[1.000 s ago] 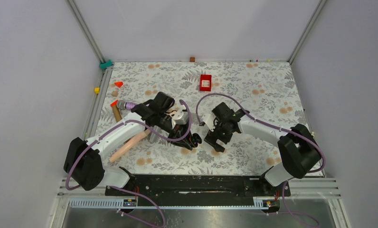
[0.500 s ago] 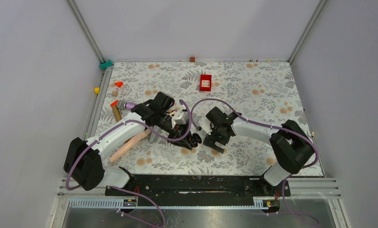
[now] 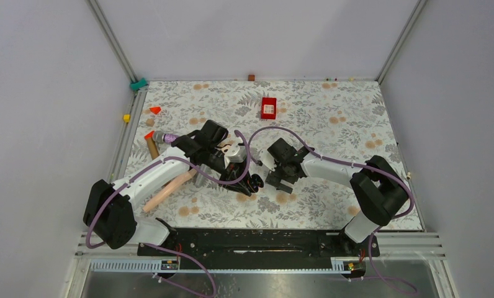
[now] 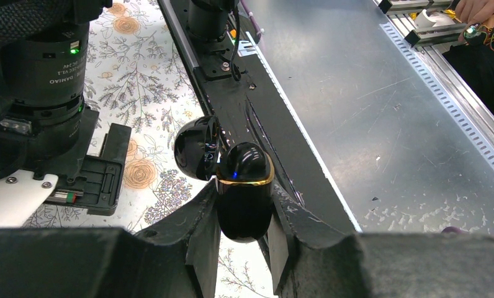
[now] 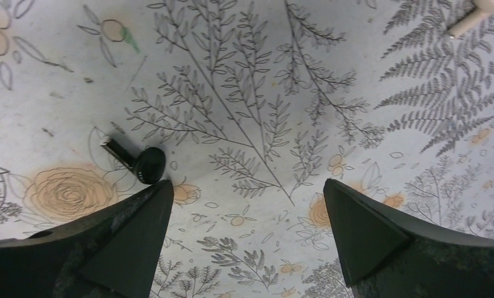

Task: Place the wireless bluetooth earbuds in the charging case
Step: Pick up the earbud from the center of the board, then place the earbud in the charging case.

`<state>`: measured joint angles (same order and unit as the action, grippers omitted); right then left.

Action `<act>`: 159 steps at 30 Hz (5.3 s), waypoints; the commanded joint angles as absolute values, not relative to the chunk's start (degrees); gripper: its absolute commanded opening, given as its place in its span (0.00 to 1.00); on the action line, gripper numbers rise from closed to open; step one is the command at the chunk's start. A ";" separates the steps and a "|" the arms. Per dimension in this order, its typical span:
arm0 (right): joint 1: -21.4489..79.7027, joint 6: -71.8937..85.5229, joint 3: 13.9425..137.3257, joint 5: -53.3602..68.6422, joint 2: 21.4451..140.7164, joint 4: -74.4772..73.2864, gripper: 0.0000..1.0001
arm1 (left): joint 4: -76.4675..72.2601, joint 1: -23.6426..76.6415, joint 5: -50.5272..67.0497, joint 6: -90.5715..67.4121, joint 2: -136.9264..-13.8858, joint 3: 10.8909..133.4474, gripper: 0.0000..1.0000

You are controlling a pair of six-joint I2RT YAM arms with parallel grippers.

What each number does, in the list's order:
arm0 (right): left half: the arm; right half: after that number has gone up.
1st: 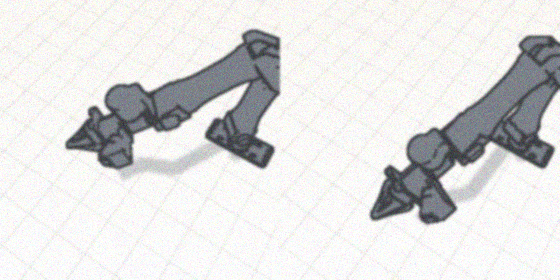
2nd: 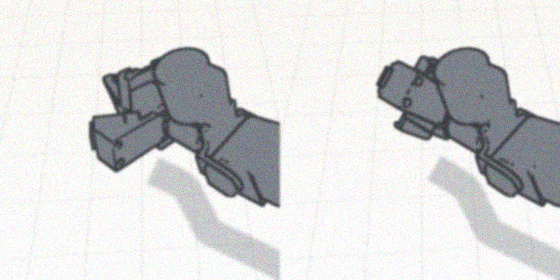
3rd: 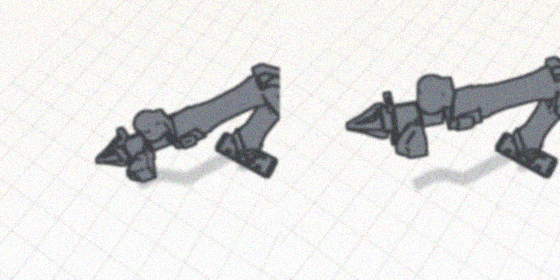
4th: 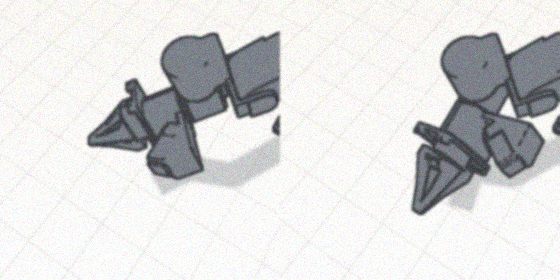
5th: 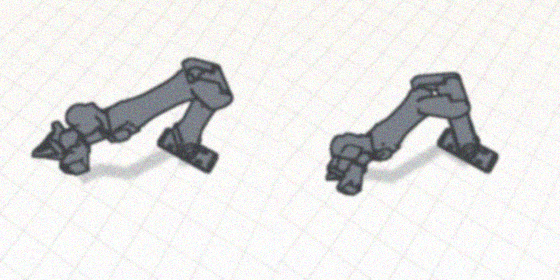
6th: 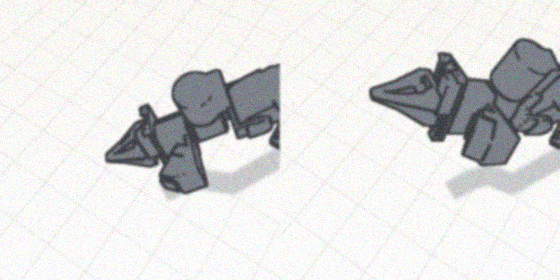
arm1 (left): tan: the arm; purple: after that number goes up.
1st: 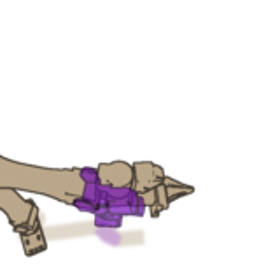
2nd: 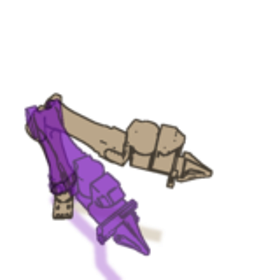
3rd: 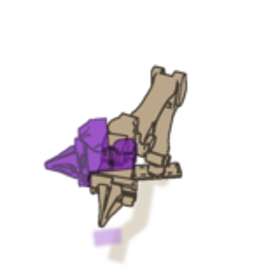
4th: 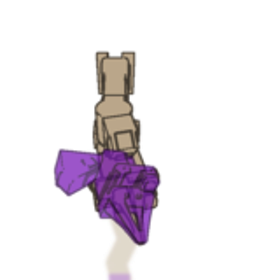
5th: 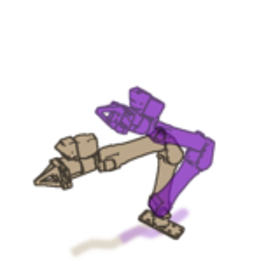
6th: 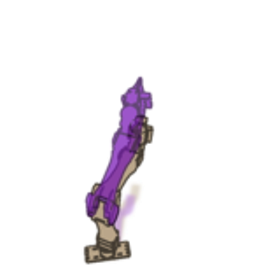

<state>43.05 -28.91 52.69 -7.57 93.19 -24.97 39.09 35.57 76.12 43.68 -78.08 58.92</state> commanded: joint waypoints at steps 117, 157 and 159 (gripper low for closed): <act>26.34 -18.97 66.33 15.33 57.89 -33.17 0.15 | 38.15 35.55 75.90 40.30 -80.73 64.24 0.00; 58.12 -30.17 67.76 -4.34 63.44 -35.16 0.17 | -5.97 34.98 68.24 4.22 -79.99 51.75 0.00; 58.46 -30.10 67.69 -4.99 63.67 -34.76 0.17 | -7.56 34.82 68.30 2.67 -80.35 51.35 0.00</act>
<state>57.30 -29.58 67.75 -2.46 63.20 -37.65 -0.86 35.33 66.39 6.39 -80.62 51.90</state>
